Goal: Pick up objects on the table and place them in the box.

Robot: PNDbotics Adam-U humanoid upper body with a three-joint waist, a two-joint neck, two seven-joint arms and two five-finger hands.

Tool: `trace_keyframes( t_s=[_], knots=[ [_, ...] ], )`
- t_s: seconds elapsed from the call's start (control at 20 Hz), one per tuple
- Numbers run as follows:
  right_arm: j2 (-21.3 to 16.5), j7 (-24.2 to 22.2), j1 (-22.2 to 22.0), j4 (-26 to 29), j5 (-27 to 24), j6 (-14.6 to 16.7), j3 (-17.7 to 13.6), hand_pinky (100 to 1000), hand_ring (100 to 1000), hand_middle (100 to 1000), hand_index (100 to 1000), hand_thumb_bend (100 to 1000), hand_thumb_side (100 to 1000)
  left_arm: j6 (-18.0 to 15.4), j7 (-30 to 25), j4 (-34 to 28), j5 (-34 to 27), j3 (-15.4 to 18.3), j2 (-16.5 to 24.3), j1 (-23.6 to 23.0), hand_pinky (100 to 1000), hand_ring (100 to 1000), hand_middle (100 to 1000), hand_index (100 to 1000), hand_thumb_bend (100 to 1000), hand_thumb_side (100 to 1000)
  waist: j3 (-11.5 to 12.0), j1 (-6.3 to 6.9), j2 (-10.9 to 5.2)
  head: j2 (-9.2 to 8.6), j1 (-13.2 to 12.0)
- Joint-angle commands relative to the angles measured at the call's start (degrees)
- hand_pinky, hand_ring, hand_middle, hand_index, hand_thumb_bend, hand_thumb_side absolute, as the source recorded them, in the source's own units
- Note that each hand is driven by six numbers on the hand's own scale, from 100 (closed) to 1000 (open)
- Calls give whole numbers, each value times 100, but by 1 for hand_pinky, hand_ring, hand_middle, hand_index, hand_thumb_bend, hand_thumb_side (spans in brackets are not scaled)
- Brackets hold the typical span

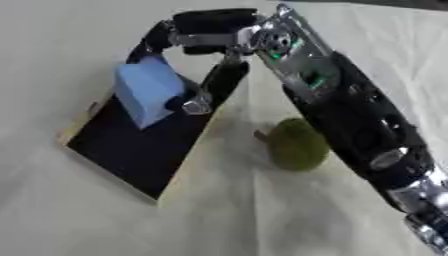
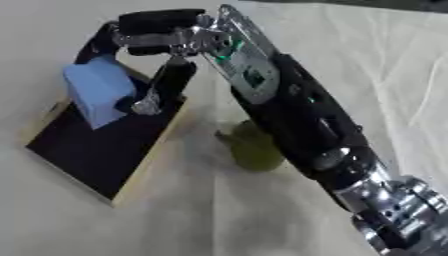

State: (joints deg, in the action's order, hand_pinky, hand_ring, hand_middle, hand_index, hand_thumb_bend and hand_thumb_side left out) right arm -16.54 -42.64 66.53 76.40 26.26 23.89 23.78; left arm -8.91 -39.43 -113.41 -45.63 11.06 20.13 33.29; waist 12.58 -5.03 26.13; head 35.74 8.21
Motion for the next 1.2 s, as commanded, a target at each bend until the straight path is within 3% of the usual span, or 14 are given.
trace_keyframes(
  t_s=[0.05, 0.35, 0.55, 0.7, 0.9, 1.2],
  knots=[
    [8, -881, 87, -21, 171, 1045, 37, 875, 770, 495, 732, 100, 292, 30, -9, -105, -8, 5, 72, 67, 900, 892, 942, 869, 100, 672, 12, 39, -141, -35, 0],
    [32, -901, 57, -58, 396, 1283, 42, 904, 843, 590, 822, 100, 352, 47, -29, -102, -2, 6, 70, 60, 901, 893, 943, 870, 100, 672, 6, 40, -135, -45, -23],
    [20, -859, 34, -17, 550, 1350, 35, 953, 924, 716, 917, 100, 403, 58, -51, -92, 3, 8, 69, 52, 902, 895, 945, 870, 100, 672, -3, 45, -135, -58, -32],
    [12, -809, 35, 44, 700, 1420, 41, 993, 987, 807, 975, 199, 456, 68, -68, -86, 5, 5, 64, 50, 902, 895, 946, 871, 100, 672, -11, 49, -135, -62, -28],
    [18, -686, 24, 120, 754, 1489, 47, 1000, 1000, 864, 1000, 257, 460, 73, -86, -78, 5, 4, 61, 48, 902, 896, 946, 872, 100, 672, -20, 60, -133, -67, -29],
    [24, -682, 10, 159, 655, 1413, 38, 1000, 1000, 884, 1000, 257, 446, 70, -95, -66, -2, 1, 53, 45, 903, 896, 946, 872, 100, 672, -32, 76, -148, -74, -26]
  ],
)
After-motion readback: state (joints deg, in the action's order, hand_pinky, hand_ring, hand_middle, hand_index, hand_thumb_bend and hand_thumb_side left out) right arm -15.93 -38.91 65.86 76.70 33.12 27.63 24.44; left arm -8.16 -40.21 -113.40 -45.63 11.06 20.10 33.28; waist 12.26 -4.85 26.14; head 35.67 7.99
